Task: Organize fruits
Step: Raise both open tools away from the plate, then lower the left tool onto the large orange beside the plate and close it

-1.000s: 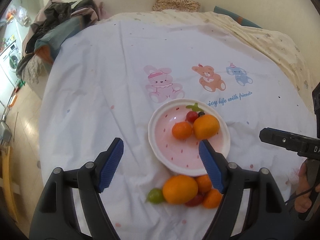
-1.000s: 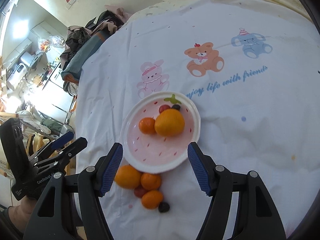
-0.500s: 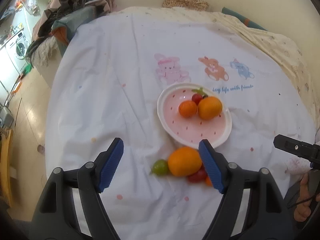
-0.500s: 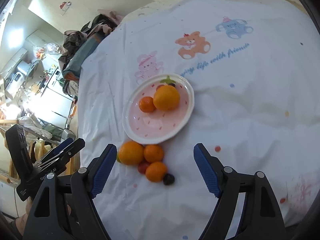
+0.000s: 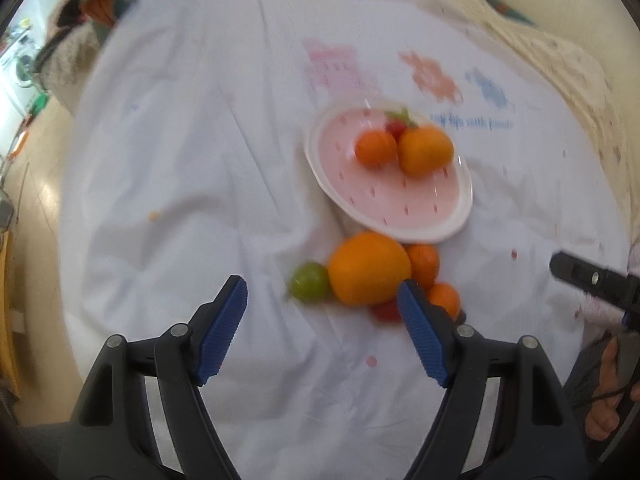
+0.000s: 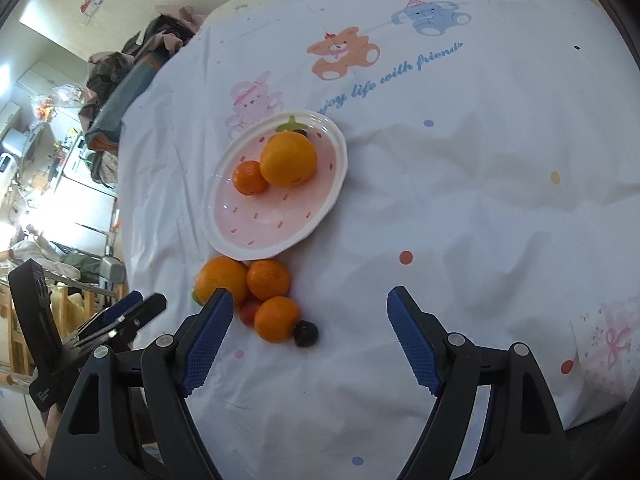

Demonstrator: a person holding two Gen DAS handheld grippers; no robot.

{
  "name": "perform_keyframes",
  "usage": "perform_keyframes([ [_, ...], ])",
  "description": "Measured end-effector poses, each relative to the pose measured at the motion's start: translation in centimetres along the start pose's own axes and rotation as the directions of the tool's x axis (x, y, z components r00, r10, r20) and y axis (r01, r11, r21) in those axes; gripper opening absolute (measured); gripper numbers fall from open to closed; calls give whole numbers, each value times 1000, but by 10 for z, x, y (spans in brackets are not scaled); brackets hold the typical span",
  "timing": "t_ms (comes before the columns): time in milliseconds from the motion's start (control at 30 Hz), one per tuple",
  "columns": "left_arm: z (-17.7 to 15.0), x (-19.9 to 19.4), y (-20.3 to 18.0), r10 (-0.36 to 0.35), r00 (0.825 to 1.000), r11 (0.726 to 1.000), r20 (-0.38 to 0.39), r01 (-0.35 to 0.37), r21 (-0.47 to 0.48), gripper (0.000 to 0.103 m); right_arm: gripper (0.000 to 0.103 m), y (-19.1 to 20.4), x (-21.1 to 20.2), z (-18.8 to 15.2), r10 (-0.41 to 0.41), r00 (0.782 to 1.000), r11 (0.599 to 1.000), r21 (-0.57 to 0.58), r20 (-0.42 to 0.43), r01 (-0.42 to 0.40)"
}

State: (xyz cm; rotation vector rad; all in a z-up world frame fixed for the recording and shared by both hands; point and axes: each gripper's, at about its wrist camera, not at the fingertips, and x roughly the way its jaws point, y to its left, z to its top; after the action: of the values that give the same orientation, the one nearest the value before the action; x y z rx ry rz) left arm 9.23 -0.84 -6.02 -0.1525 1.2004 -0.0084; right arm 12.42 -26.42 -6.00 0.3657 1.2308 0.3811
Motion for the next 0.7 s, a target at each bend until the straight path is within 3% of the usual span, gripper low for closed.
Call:
perform_keyframes([
  [100, 3, 21, -9, -21, 998, 1000, -63, 21, 10, 75, 82, -2, 1, 2, 9, 1000, 1000, 13, -1, -9],
  [233, 16, 37, -17, -51, 996, 999, -76, 51, -1, 75, 82, -4, 0, 4, 19, 1000, 1000, 18, 7, -20],
  [467, 24, 70, -39, -8, 989, 996, -150, 21, 88, 75, 82, -12, 4, 7, 18, 1000, 999, 47, -11, -18],
  [567, 22, 70, -47, 21, 993, 987, -113, -2, 161, 75, 82, -16, 5, 7, 21, 1000, 998, 66, -20, -20],
  [700, 24, 71, -43, -9, 993, 987, -121, 29, 158, 74, 82, -17, 5, 8, 36, 999, 997, 76, -23, -34],
])
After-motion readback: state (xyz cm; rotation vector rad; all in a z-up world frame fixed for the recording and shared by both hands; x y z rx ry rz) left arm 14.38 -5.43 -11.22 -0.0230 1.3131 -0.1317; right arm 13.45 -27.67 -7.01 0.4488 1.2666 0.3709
